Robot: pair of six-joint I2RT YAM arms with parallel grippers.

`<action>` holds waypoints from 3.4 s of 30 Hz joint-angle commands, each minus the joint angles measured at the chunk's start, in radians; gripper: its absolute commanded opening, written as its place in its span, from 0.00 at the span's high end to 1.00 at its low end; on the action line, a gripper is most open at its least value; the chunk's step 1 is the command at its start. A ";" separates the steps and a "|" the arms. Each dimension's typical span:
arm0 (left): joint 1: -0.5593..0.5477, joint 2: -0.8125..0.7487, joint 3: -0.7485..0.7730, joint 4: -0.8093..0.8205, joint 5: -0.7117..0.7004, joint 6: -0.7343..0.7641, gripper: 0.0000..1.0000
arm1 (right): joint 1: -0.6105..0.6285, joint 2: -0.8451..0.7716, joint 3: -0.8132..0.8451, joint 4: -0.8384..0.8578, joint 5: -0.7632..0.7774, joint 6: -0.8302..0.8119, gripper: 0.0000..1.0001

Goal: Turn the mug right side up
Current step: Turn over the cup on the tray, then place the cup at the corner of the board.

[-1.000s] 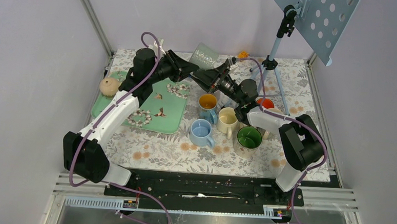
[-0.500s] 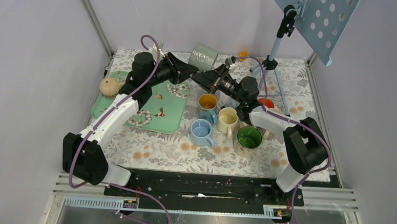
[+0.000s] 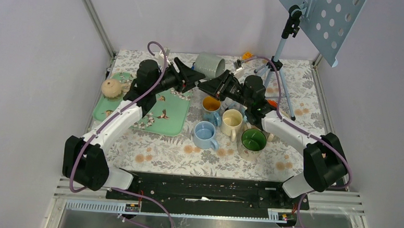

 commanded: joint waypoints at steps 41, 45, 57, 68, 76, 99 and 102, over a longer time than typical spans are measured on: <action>0.001 -0.196 -0.026 -0.267 -0.098 0.346 0.01 | 0.030 -0.463 0.095 -1.020 0.268 -0.507 1.00; 0.000 -0.199 -0.035 -0.269 -0.089 0.350 0.01 | 0.029 -0.528 0.076 -1.110 0.311 -0.516 1.00; 0.000 -0.196 -0.049 -0.268 -0.081 0.363 0.01 | 0.060 -0.583 0.049 -1.349 0.288 -0.560 1.00; 0.001 -0.189 -0.048 -0.281 -0.090 0.375 0.01 | 0.225 -0.546 -0.010 -1.380 0.394 -0.537 1.00; 0.000 -0.177 -0.043 -0.288 -0.095 0.383 0.01 | 0.333 -0.519 -0.076 -1.391 0.444 -0.489 1.00; 0.001 -0.149 -0.043 -0.290 -0.097 0.399 0.01 | 0.517 -0.402 -0.197 -1.399 0.599 -0.399 1.00; 0.000 -0.145 -0.045 -0.287 -0.094 0.398 0.01 | 0.532 -0.385 -0.211 -1.370 0.617 -0.391 1.00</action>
